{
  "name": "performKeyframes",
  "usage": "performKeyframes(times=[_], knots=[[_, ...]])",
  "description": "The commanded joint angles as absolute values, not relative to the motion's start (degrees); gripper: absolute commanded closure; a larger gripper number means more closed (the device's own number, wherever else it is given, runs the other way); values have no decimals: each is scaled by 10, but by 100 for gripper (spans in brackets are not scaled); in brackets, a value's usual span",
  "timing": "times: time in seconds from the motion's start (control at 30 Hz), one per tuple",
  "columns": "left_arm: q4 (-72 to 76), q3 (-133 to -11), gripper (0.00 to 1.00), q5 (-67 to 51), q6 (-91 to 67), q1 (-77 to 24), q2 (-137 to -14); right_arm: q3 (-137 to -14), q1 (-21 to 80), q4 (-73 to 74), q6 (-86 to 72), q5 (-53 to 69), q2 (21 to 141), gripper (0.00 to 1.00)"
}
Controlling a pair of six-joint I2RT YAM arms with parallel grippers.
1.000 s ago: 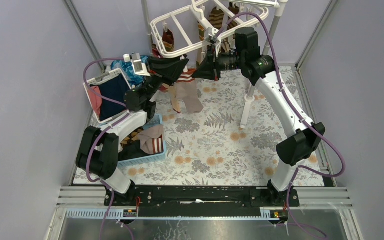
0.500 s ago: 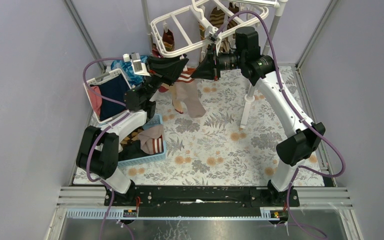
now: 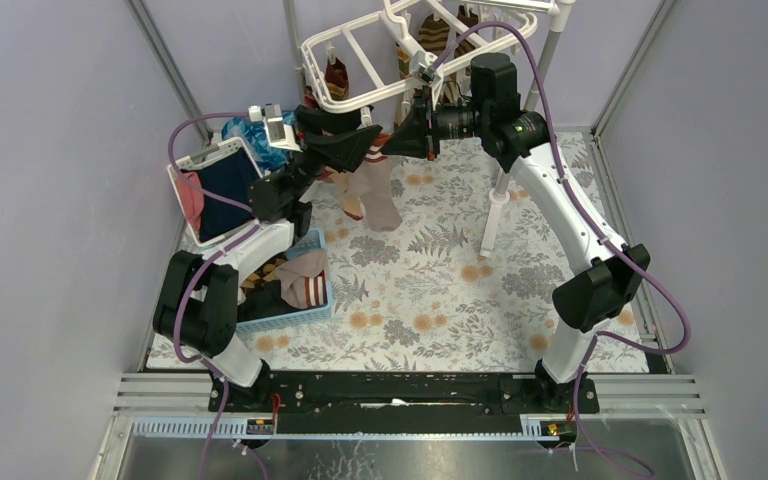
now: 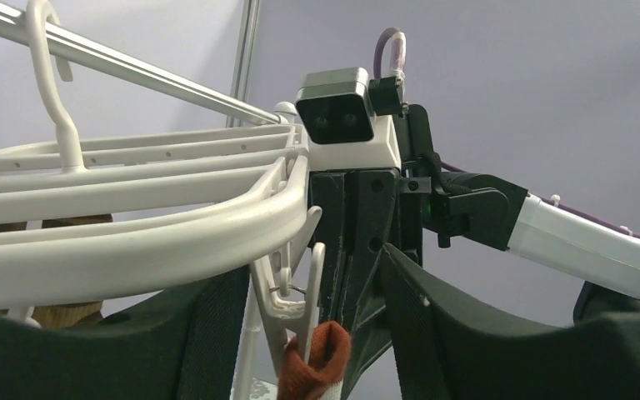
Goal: Clip the socks to the hanger
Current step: Clamp the sock onto the hanger.
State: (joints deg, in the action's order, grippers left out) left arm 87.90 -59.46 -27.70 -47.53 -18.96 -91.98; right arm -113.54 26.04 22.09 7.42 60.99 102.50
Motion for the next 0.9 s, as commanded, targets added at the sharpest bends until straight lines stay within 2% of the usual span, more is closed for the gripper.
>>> performKeyframes(times=[0.0,0.07,0.13,0.23,0.33,0.57,0.73,0.87], knots=[[922,-586,32,-279,-477,-186,-908,-1133,265,192,73,609,1011,96],[921,-570,25,-266,-471,-186,-893,-1129,264,193,76,605,1008,87],[920,-550,19,-257,-464,-186,-877,-1121,264,193,79,599,1002,74],[916,-518,15,-240,-460,-183,-852,-1100,264,194,89,591,988,46],[887,-476,13,-221,-448,-178,-822,-1068,264,194,107,576,968,31],[783,-412,11,-198,-380,-174,-741,-992,264,207,165,528,911,13],[697,-366,10,-198,-329,-173,-674,-935,264,210,200,497,868,8],[559,-327,9,-189,-285,-173,-588,-860,259,202,226,483,821,3]])
